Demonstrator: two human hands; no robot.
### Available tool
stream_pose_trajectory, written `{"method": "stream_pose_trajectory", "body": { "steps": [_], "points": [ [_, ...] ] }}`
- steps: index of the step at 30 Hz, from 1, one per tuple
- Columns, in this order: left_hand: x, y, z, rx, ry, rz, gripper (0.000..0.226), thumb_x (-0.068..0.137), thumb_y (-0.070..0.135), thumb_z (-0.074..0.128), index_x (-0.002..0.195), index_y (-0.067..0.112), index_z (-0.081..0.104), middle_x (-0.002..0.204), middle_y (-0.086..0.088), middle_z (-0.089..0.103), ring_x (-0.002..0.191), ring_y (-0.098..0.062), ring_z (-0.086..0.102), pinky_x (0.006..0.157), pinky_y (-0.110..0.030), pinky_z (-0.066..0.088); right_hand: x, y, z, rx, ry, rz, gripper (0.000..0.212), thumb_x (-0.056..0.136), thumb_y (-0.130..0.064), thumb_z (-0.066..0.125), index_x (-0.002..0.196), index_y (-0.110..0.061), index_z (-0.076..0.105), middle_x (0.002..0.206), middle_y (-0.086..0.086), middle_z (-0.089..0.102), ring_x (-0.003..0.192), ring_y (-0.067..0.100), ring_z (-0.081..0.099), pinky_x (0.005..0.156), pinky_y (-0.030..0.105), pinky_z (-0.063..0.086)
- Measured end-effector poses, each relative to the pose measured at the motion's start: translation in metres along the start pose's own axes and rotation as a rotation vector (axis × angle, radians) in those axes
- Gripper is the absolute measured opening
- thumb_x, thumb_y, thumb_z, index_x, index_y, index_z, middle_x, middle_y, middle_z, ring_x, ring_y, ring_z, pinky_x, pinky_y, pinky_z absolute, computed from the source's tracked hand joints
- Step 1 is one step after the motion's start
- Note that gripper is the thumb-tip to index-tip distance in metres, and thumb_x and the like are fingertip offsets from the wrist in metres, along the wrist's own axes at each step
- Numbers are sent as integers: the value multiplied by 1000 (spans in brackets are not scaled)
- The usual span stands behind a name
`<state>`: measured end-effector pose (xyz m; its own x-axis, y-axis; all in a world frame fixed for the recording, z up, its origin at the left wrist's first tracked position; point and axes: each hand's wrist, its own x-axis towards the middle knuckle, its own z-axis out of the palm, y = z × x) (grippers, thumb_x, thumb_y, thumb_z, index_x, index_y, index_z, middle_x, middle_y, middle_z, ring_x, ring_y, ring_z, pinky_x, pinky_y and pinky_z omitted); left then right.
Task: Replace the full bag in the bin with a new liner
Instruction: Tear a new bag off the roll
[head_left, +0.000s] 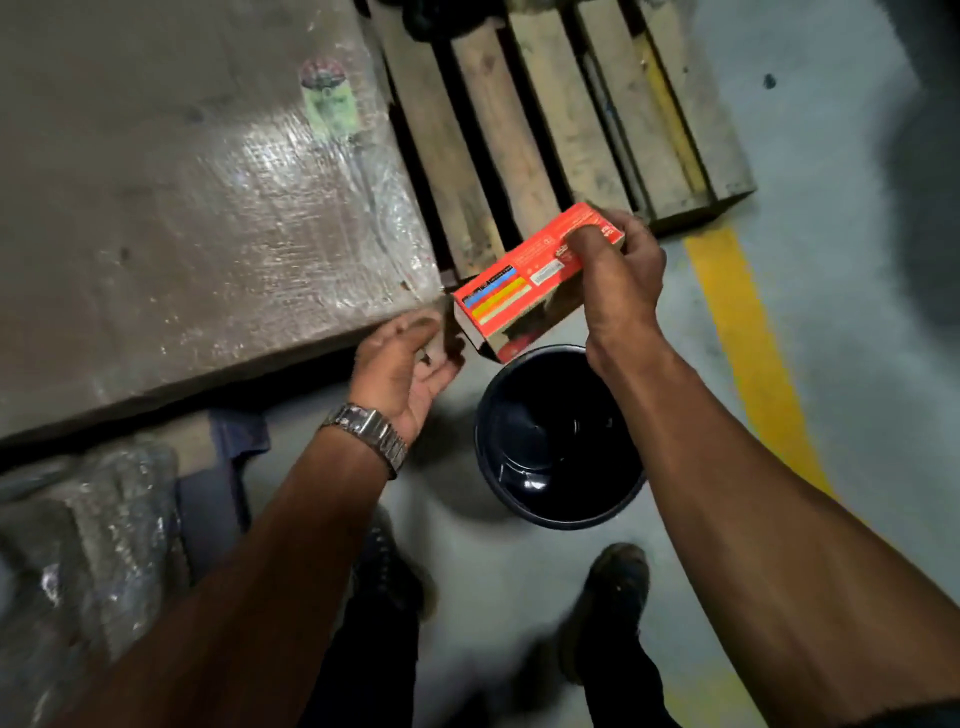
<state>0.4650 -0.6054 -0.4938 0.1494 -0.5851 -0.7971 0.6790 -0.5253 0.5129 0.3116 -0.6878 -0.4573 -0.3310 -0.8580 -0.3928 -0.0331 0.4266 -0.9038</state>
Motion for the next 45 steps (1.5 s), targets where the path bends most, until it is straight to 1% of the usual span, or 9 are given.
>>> {"method": "stream_pose_trajectory", "body": {
  "steps": [7,11,15,20,24,31,35,40,45],
  "points": [
    [3,-22,57,-215,-127,-205,35,94,38,47,113,10,55,110,-15,64,95,-30,68,78,-43,56,-11,-27,-28,-206,32,-539,42,78,-21,63,118,-7,63,119,8,56,110,18,58,94,29,50],
    [5,-25,80,-271,-183,-185,37,94,40,39,96,15,66,86,-8,72,76,-25,71,70,-39,59,-31,-33,-32,-367,6,-975,41,76,-18,68,111,2,66,116,19,58,111,27,55,94,45,47],
    [7,-30,79,-274,-156,-235,37,91,44,44,97,16,68,88,-8,73,79,-25,71,68,-33,56,-25,-42,-36,-316,82,-1089,41,78,-17,68,111,7,65,115,25,58,111,29,54,91,48,48],
    [14,-34,52,-300,-74,-297,34,86,28,56,118,16,59,94,-6,67,71,-19,63,40,-17,46,4,-46,-41,-54,293,-730,43,82,-14,66,121,3,58,121,18,50,114,27,54,95,20,47],
    [23,-33,22,-297,86,-295,47,85,23,60,131,14,52,109,-13,63,78,-24,61,42,-18,49,38,-38,-34,406,461,-167,36,75,-10,65,109,0,58,100,13,62,82,19,63,75,26,56],
    [22,-19,-36,-204,217,-287,16,91,23,58,80,11,59,60,-4,70,56,-14,64,45,-17,52,13,27,48,249,-5,511,20,86,-31,64,96,-14,63,87,6,69,74,16,63,62,27,44],
    [29,-5,-72,-178,255,-273,15,93,21,56,80,13,56,57,0,68,61,-11,63,47,-16,51,1,60,117,251,-248,660,17,88,-25,63,100,-13,62,90,11,68,70,17,62,58,25,45],
    [37,11,-107,-166,300,-242,12,94,21,54,84,15,56,84,-2,62,74,-11,58,49,-16,52,-8,82,178,205,-253,680,34,84,-14,64,117,-7,58,102,15,66,83,23,63,60,29,49],
    [44,16,-128,-154,316,-235,12,95,23,52,87,15,55,86,-2,61,75,-11,57,55,-20,51,-15,88,200,19,-417,589,6,82,-9,63,87,-7,65,63,4,59,41,10,52,41,16,39]
  ]
}}
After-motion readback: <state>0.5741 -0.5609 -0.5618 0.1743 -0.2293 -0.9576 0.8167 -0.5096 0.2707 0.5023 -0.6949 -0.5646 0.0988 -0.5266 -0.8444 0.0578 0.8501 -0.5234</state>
